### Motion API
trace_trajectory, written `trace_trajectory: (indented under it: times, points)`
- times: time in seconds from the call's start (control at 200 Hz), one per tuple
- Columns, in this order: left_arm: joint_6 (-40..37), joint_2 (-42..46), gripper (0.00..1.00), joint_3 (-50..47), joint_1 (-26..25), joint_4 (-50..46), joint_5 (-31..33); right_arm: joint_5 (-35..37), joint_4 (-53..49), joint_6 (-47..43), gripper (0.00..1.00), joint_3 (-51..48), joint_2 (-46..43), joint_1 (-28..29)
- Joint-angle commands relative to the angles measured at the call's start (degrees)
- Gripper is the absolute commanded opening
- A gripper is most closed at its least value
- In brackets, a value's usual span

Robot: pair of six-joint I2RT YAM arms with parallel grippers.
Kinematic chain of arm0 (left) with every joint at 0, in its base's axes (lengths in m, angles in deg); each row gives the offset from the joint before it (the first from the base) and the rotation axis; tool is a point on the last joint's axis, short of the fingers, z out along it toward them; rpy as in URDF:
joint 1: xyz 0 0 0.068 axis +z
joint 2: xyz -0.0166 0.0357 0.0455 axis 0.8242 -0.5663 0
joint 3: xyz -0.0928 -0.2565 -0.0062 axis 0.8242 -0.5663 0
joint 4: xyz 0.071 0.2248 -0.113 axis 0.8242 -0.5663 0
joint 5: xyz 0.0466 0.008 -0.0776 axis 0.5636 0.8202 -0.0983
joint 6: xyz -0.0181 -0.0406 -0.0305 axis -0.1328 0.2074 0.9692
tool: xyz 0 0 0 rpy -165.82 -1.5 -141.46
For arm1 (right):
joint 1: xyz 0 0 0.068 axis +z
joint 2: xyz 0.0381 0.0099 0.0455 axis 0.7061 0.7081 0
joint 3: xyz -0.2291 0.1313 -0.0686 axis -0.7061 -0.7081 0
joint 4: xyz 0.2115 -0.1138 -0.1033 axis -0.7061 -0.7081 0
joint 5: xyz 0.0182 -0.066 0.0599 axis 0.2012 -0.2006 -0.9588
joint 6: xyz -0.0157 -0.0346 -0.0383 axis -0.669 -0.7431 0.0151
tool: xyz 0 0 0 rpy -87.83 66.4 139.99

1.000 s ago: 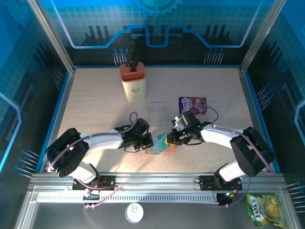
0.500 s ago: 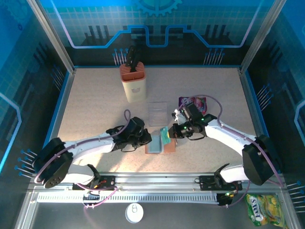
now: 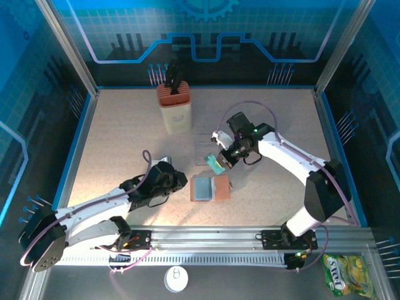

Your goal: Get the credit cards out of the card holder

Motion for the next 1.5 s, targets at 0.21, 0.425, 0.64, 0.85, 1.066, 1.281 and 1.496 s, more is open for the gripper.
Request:
trace_trajectory:
  times: [0.21, 0.425, 0.64, 0.85, 1.066, 1.281, 1.496]
  points:
    - [5.8, 5.1, 0.18, -10.0, -0.2, 6.9, -0.5, -1.8, -12.0, -27.8, 0.0, 19.1, 13.0, -1.2]
    - [-0.3, 6.2, 0.23, -6.3, 0.3, 2.9, 0.4, 1.1, -16.9, -33.2, 0.0, 28.4, 19.4, -2.6]
    - [-7.0, 6.1, 0.25, 1.5, 0.5, -7.3, 0.1, 2.7, -23.3, -37.7, 0.0, 34.4, 24.7, -3.1]
    - [-10.7, 3.9, 0.25, 6.7, 0.5, -14.6, -1.7, 5.6, -23.8, -40.7, 0.0, 35.4, 27.0, -3.4]
    - [-6.7, 4.8, 0.25, 4.8, 0.5, -13.1, -2.7, 5.4, -24.2, -41.4, 0.0, 38.9, 28.8, -2.8]
    - [-5.0, 7.6, 0.27, 3.8, 0.5, -14.2, -1.0, 5.4, -27.4, -42.3, 0.0, 44.0, 33.3, -1.9]
    - [-4.3, 9.4, 0.28, 3.2, 0.5, -14.8, -0.6, 5.4, -28.8, -43.4, 0.0, 45.2, 35.7, -1.1]
